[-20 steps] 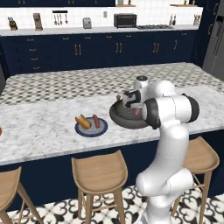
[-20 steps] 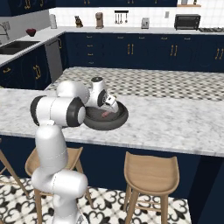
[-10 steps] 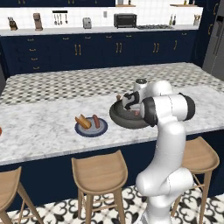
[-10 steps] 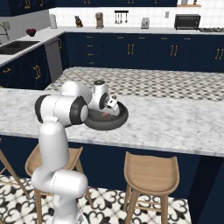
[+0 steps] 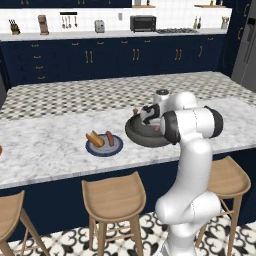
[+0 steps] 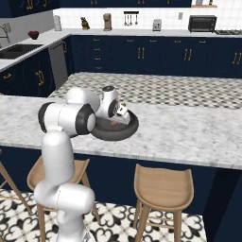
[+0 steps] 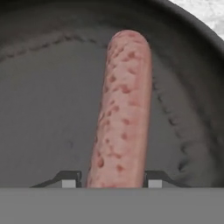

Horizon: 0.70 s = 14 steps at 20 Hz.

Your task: Place one bun and one sausage from the bowl on each plate.

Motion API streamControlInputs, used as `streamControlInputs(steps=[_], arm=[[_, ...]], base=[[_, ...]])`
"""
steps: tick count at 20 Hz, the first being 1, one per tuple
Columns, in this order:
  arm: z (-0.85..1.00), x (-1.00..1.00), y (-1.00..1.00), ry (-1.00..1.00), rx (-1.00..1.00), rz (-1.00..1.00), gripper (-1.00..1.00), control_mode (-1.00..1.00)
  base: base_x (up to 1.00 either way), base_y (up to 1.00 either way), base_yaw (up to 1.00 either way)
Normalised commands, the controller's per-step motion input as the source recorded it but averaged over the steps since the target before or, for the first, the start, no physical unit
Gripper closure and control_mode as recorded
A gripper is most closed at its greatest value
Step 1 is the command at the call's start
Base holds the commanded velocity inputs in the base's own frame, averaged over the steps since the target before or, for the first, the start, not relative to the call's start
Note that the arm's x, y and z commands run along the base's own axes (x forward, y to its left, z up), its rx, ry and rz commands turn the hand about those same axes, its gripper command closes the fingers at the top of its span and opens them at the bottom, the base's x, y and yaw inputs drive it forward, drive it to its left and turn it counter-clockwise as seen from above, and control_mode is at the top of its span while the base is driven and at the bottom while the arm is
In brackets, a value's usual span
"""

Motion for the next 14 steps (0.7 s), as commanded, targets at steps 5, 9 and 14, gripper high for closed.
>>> streamControlInputs(steps=[5,9,14], arm=[[0.91,-0.17,-0.02,-0.01,0.00,0.00,1.00,-1.00],[0.36,-0.95,0.02,-0.08,-0.02,0.01,1.00,-1.00],[0.38,-1.00,0.15,-0.03,-0.02,0.16,1.00,-1.00]], base=[[0.00,0.00,0.00],[0.00,0.00,0.00],[0.00,0.00,0.00]])
